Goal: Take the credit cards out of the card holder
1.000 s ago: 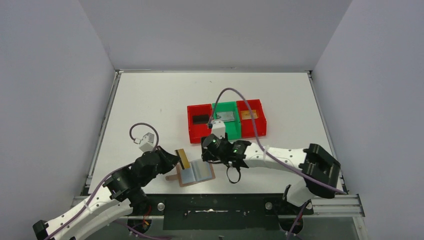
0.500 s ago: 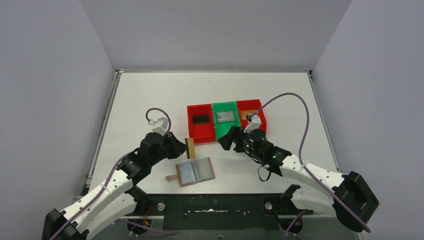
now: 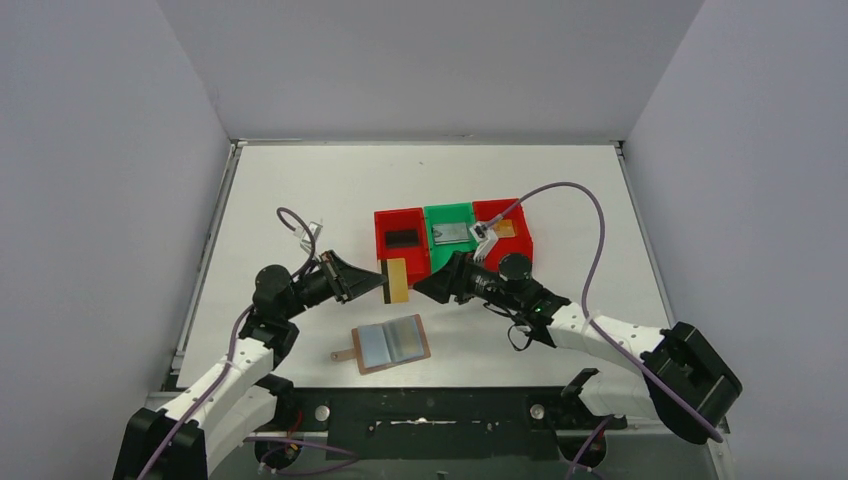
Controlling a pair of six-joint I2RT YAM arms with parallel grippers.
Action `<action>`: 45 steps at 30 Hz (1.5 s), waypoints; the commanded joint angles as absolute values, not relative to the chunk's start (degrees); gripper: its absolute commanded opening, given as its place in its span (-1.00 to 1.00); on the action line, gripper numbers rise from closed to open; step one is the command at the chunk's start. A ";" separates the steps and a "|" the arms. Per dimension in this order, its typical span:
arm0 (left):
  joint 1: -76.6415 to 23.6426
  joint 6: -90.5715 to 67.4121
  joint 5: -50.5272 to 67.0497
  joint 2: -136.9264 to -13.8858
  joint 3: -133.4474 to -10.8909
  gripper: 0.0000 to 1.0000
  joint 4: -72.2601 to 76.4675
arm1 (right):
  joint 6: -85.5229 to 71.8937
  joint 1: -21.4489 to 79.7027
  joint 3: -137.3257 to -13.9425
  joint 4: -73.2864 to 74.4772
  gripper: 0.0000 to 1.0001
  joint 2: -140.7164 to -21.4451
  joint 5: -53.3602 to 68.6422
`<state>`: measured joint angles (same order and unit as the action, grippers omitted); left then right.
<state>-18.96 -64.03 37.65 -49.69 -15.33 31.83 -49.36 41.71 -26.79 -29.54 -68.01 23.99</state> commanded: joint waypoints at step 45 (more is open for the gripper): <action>-18.72 -54.82 30.32 -38.46 -19.74 0.62 11.39 | -27.78 42.00 -40.78 -9.95 -1.00 -63.29 20.56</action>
